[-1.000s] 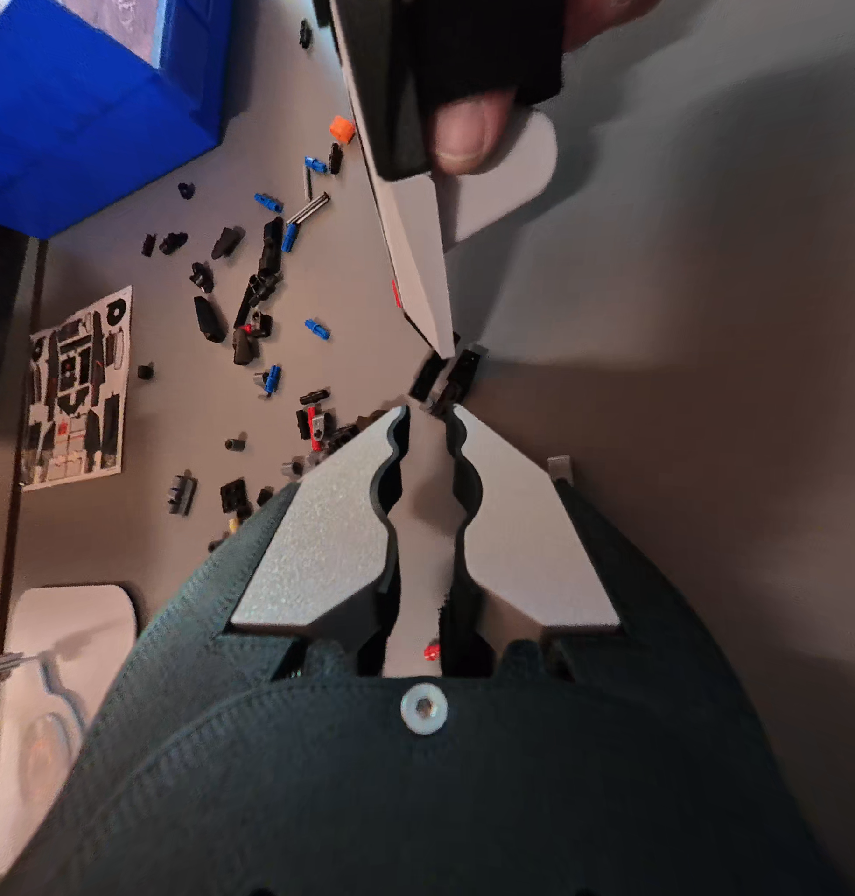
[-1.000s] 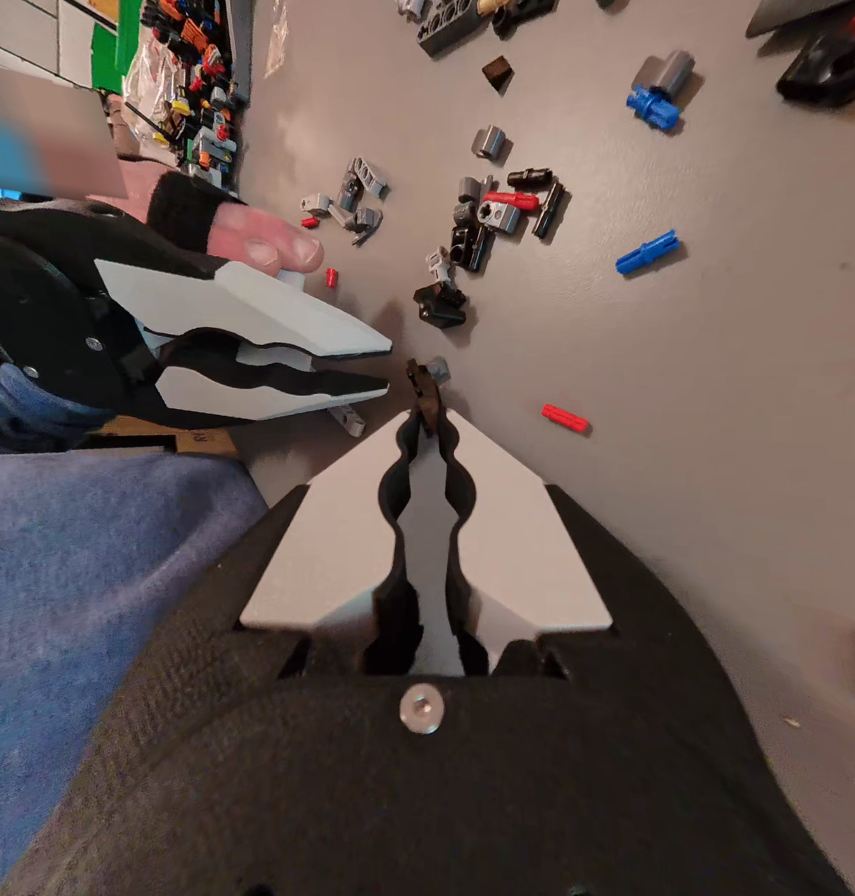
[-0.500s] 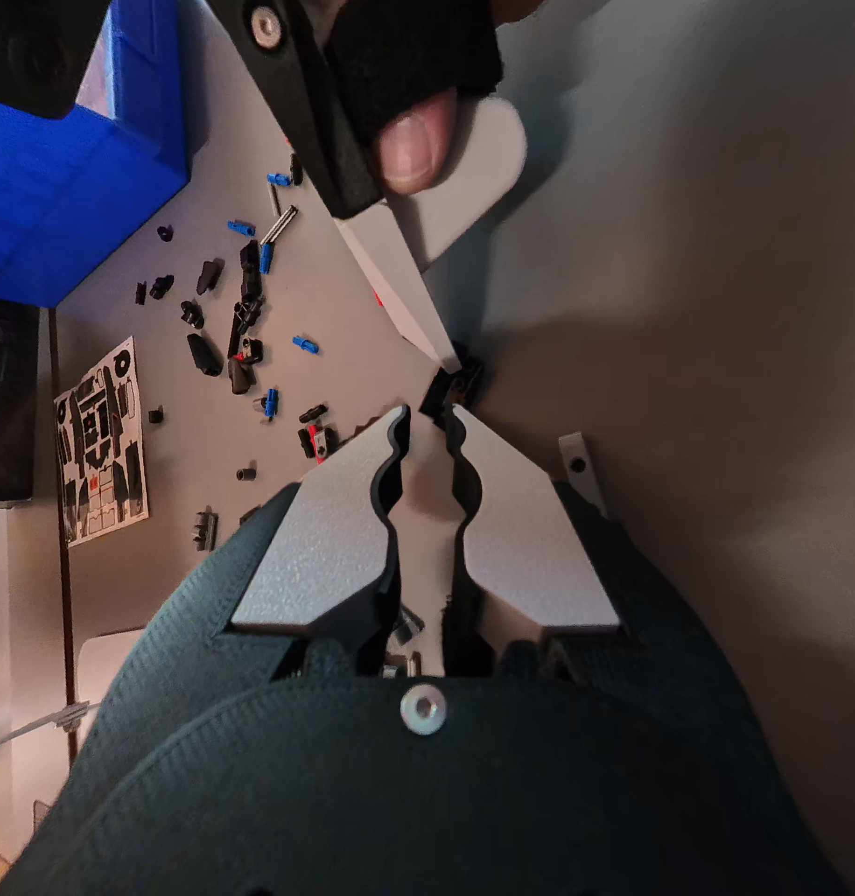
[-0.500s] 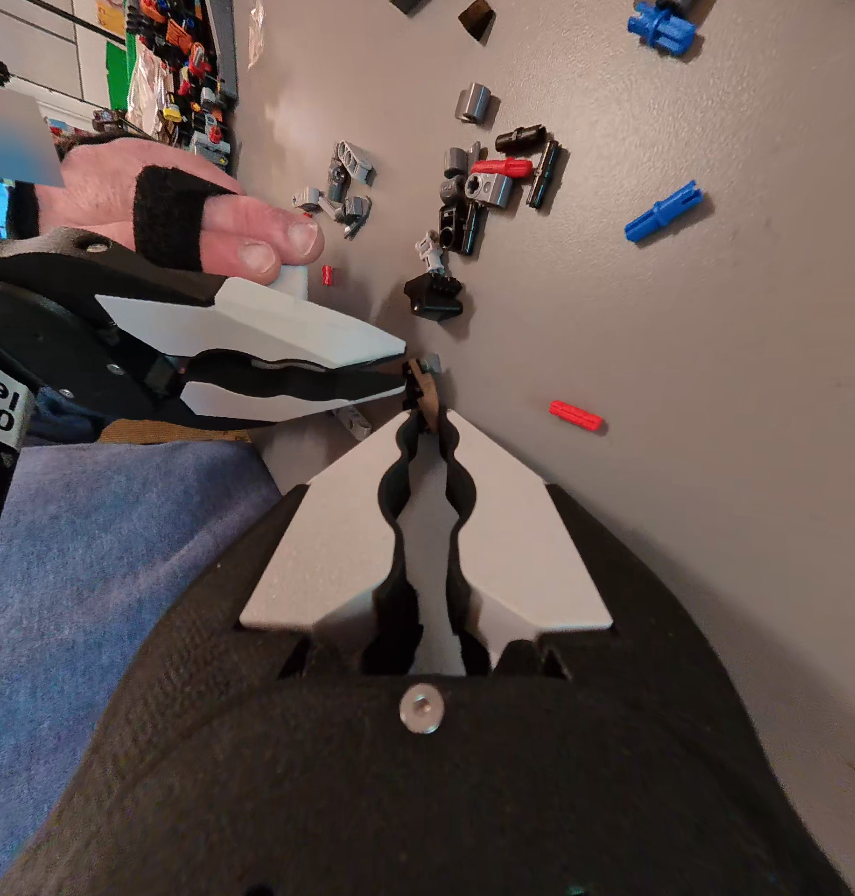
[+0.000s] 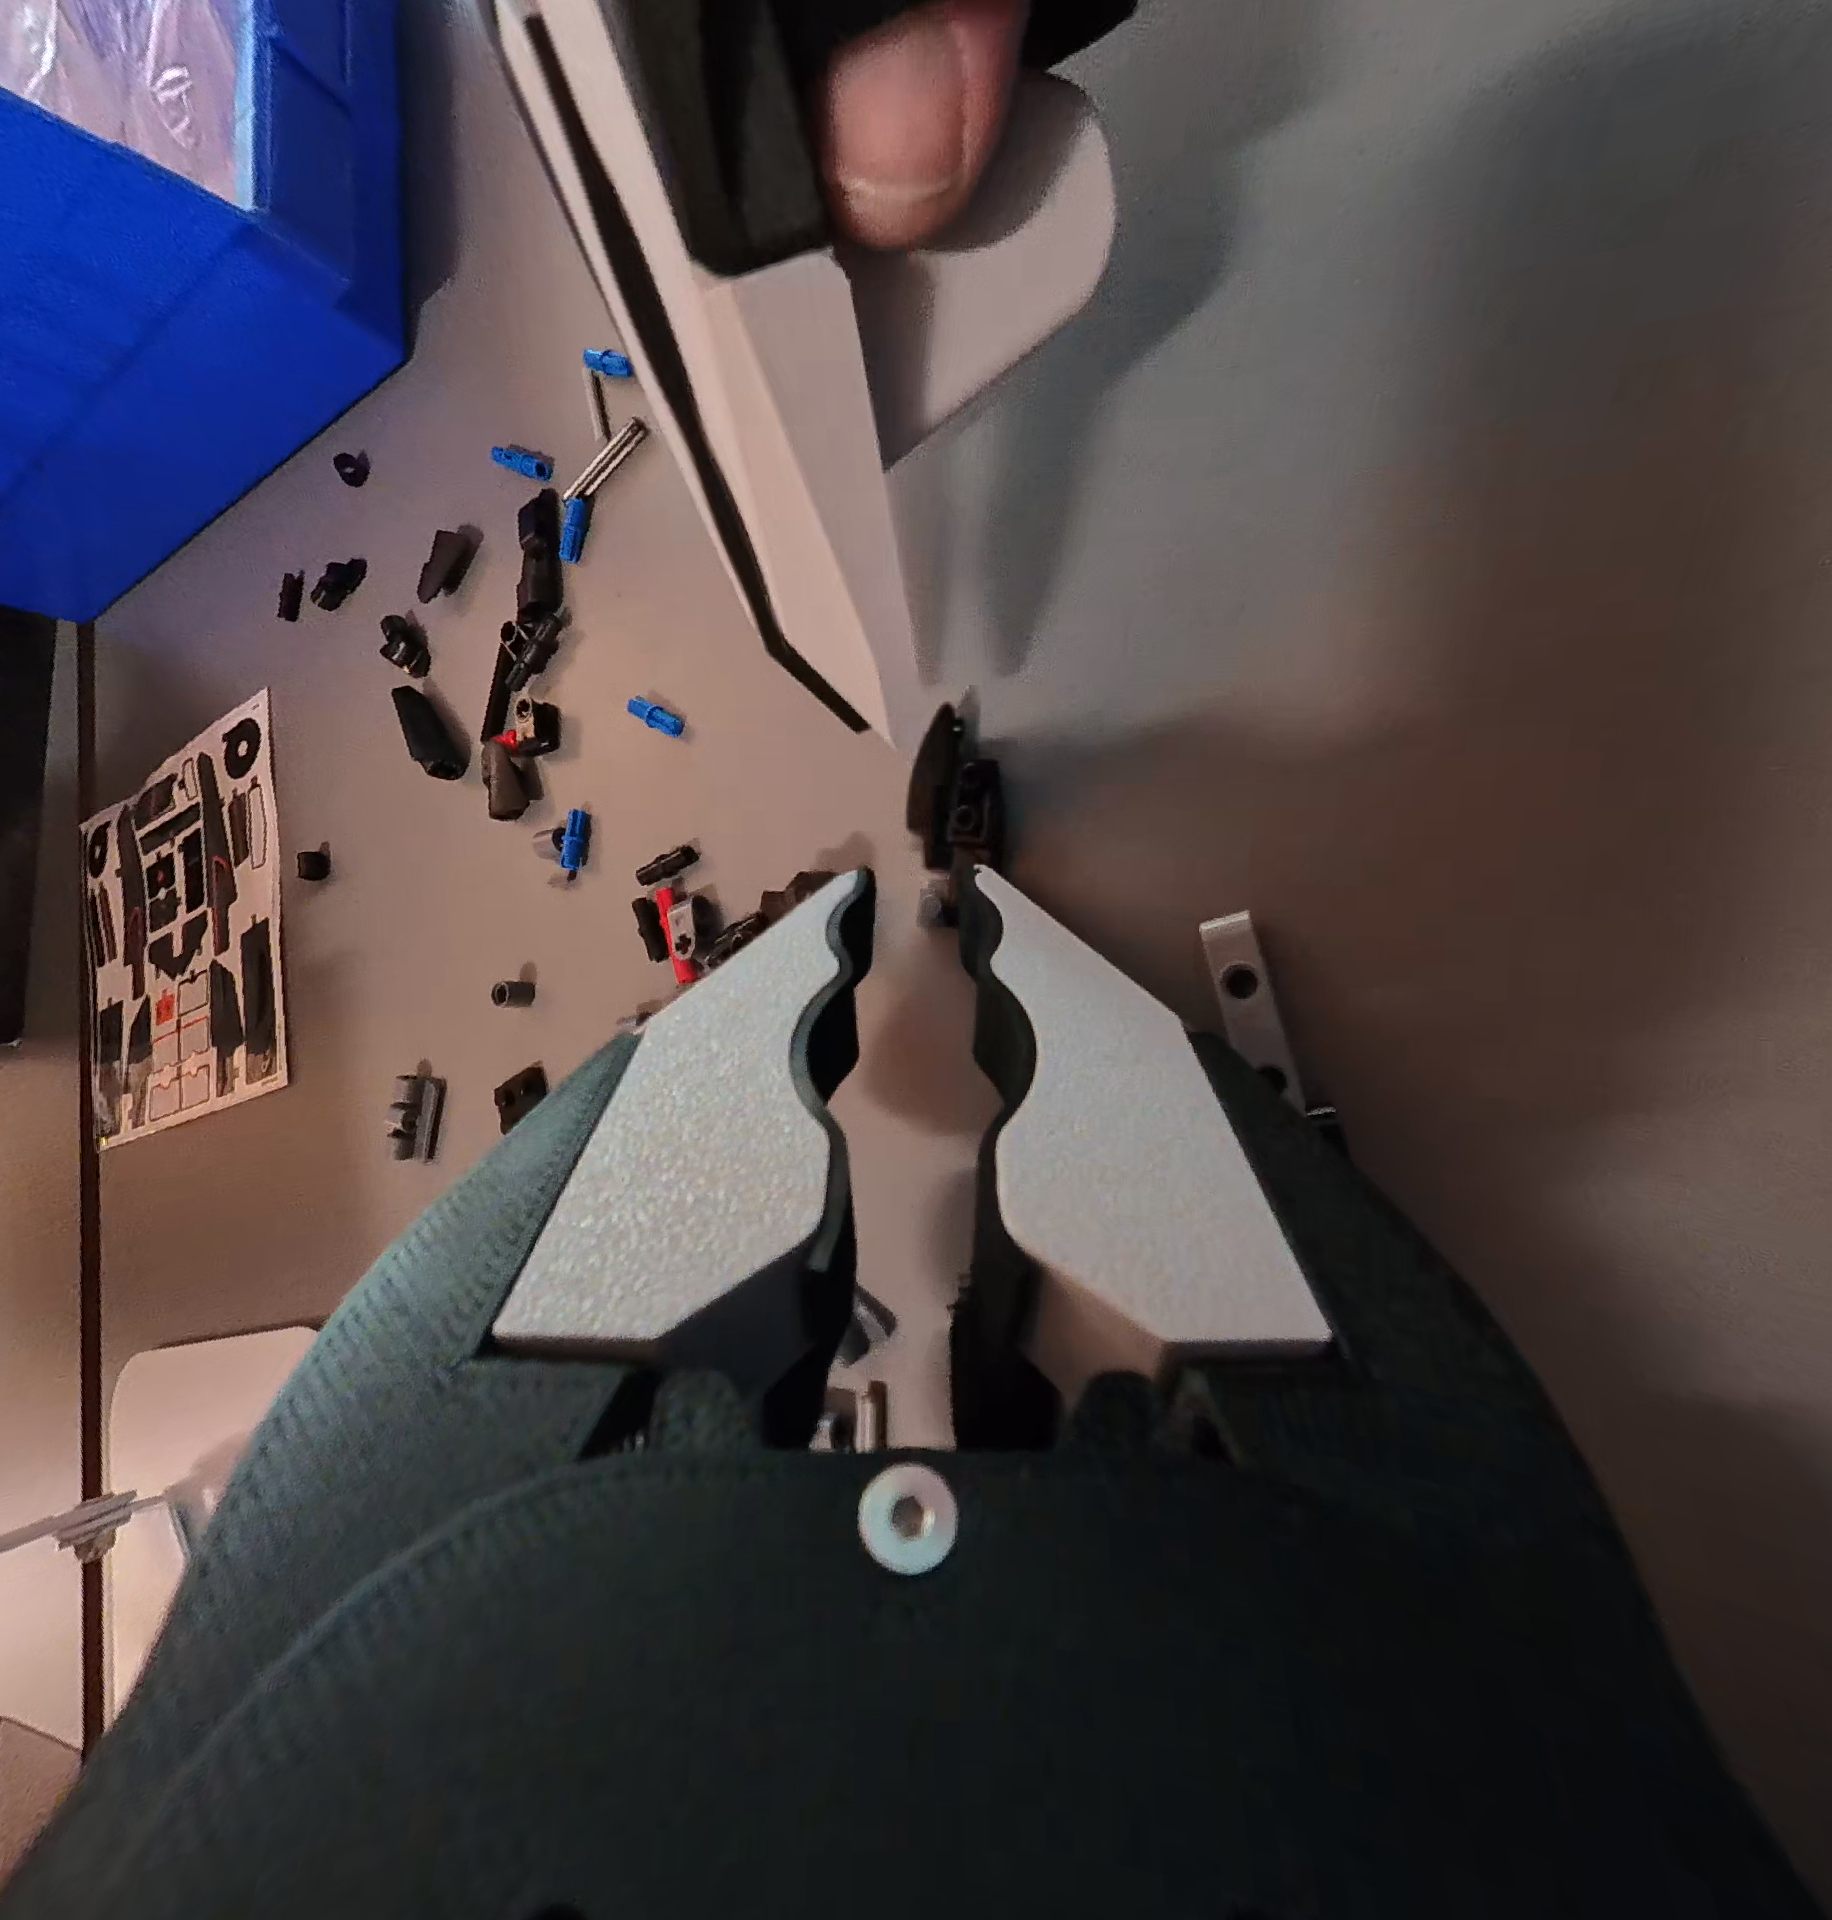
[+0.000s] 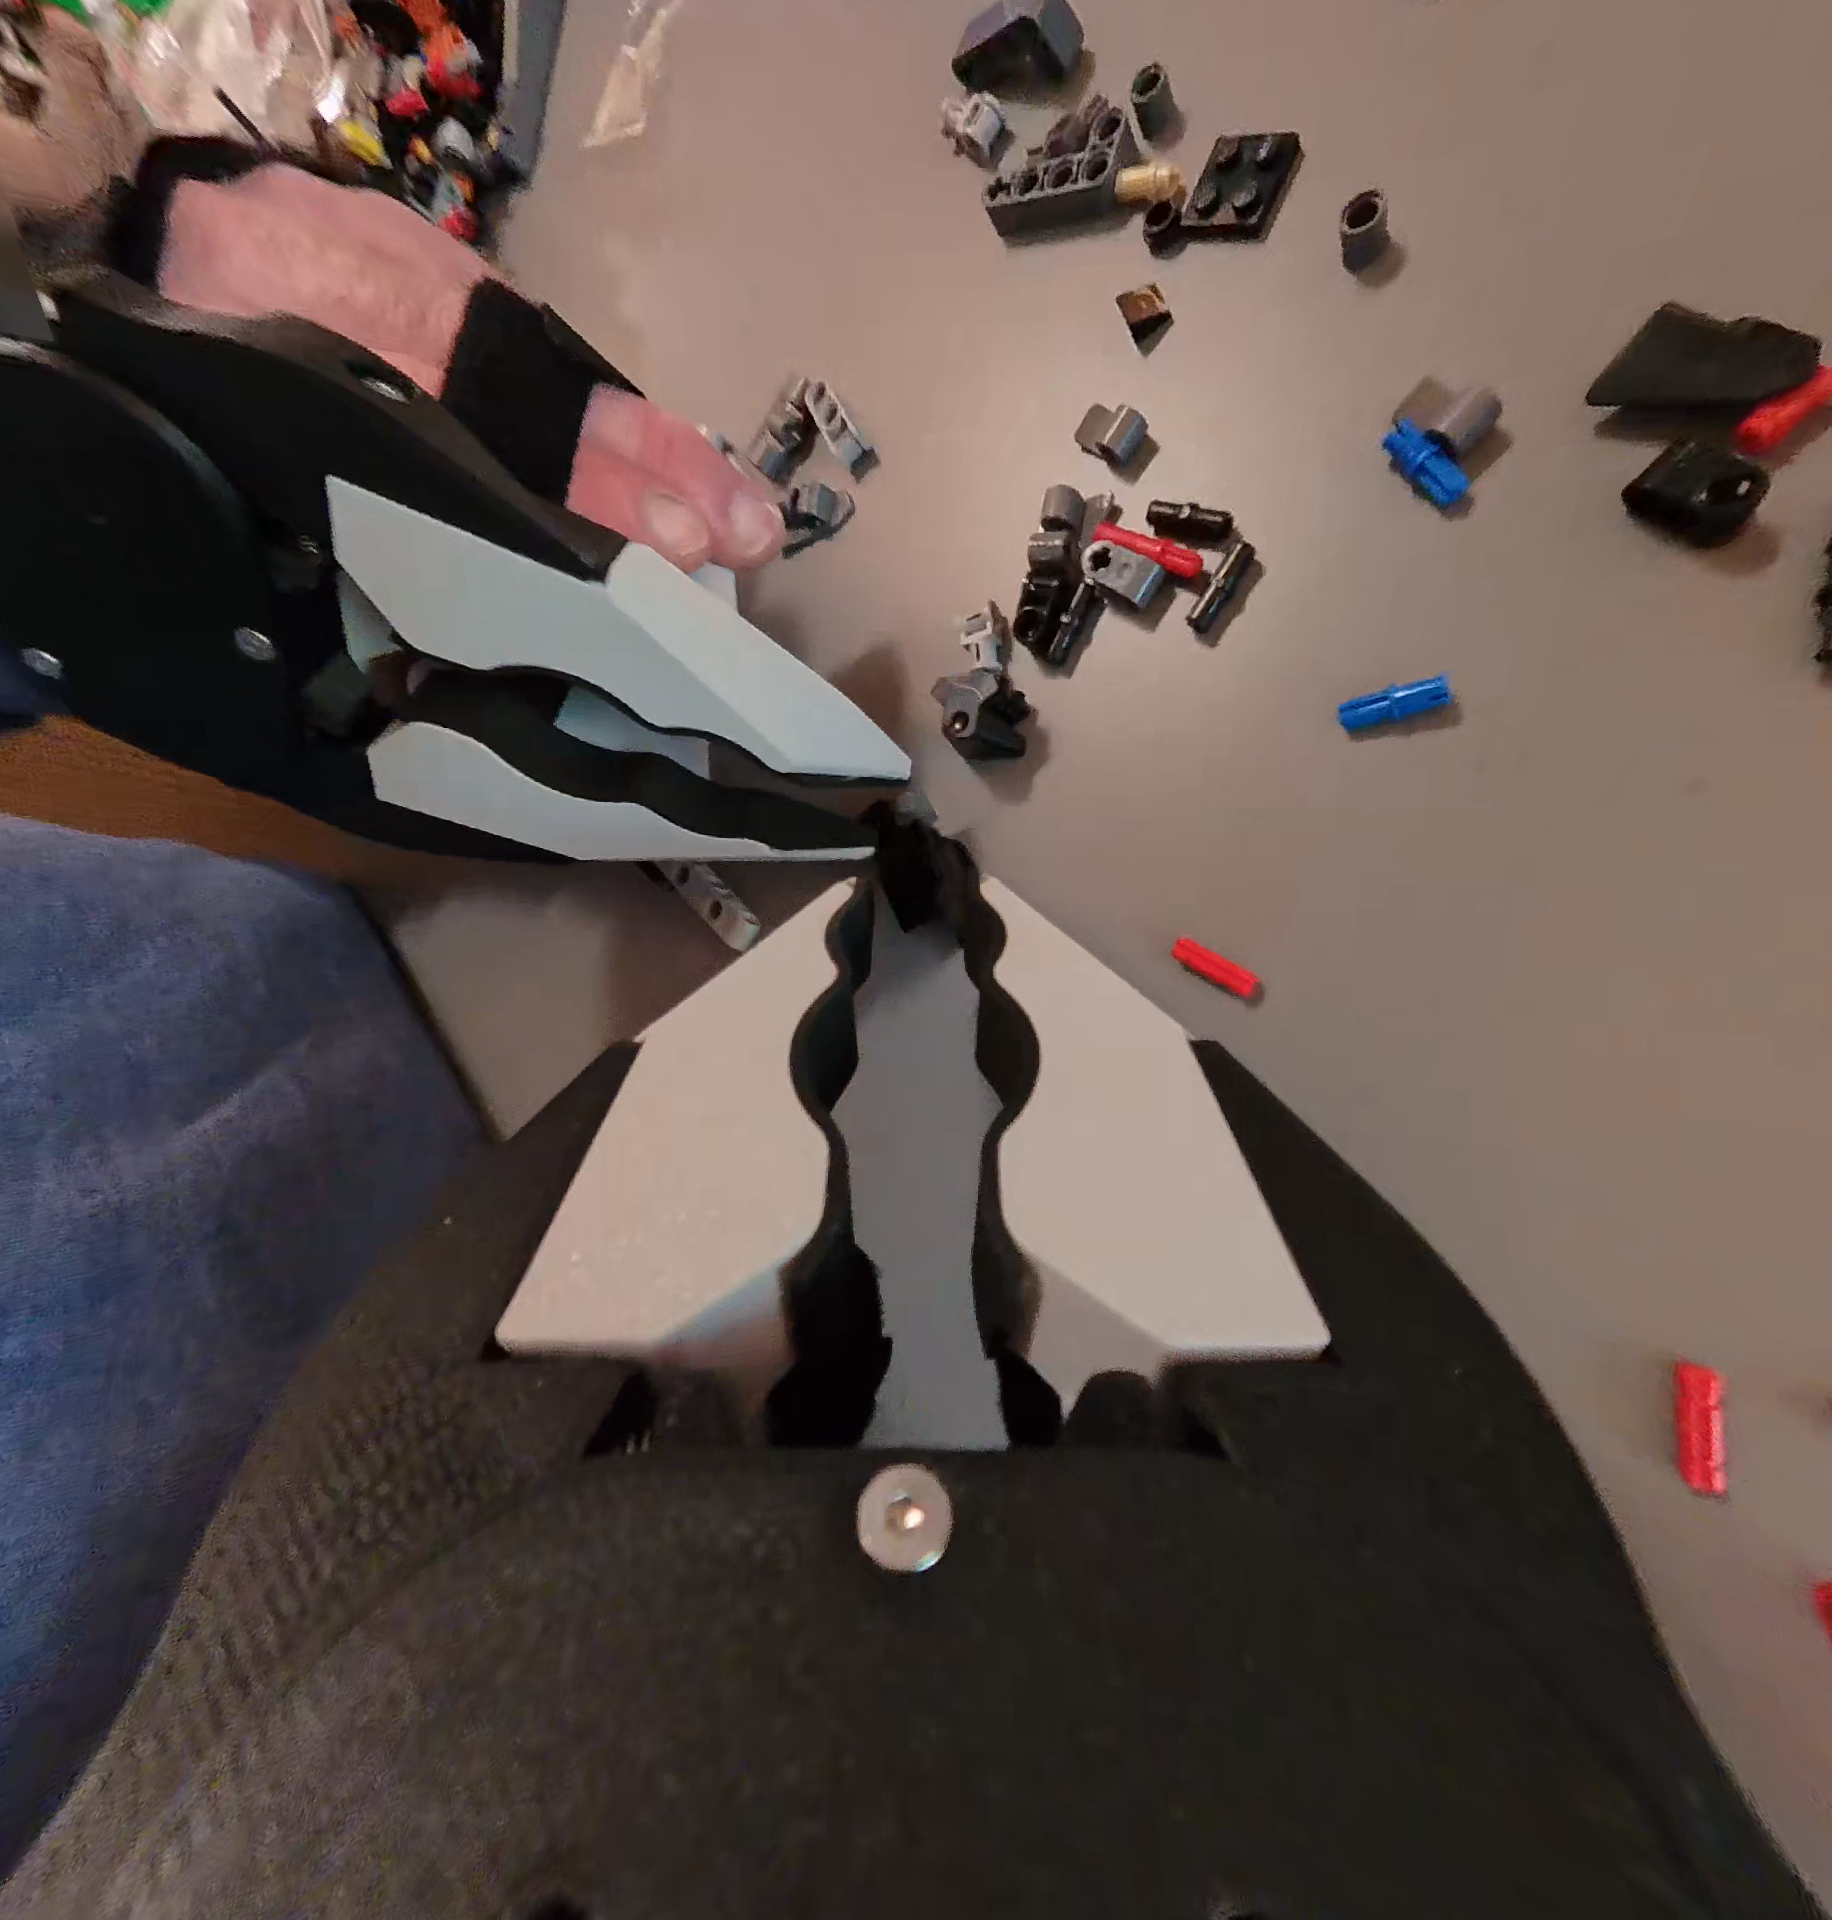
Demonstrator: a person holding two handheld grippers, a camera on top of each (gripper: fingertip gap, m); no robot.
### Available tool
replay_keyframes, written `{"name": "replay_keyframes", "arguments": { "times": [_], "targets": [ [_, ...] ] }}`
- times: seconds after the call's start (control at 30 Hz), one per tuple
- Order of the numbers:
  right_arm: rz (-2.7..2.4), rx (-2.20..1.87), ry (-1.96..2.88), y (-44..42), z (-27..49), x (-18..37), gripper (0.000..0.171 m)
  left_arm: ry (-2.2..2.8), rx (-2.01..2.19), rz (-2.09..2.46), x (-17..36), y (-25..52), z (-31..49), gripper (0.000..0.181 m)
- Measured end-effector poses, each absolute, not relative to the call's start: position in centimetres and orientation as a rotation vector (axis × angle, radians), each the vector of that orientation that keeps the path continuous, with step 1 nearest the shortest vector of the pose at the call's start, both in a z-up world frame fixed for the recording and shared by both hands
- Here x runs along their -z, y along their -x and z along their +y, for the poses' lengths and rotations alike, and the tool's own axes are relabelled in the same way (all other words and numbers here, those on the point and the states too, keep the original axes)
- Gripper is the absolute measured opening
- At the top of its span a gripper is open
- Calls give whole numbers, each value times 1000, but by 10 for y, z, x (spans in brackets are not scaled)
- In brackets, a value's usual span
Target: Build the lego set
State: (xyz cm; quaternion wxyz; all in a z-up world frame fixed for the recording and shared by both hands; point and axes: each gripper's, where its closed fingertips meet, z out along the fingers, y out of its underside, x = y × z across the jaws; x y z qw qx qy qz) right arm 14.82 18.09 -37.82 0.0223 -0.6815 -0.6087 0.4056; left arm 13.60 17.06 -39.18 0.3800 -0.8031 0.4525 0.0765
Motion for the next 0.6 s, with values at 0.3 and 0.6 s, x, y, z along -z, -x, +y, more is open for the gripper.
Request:
{"name": "replay_keyframes", "arguments": {
  "times": [0.3,0.6],
  "targets": [
    [-2064,-1058,1854,-156,184,385,14,2086,-198,1136,392,-130,165,14],
    [-2123,-809,1575,-148,179,398,4,2091,-205,1128,390,-126,164,15]
  ]
}}
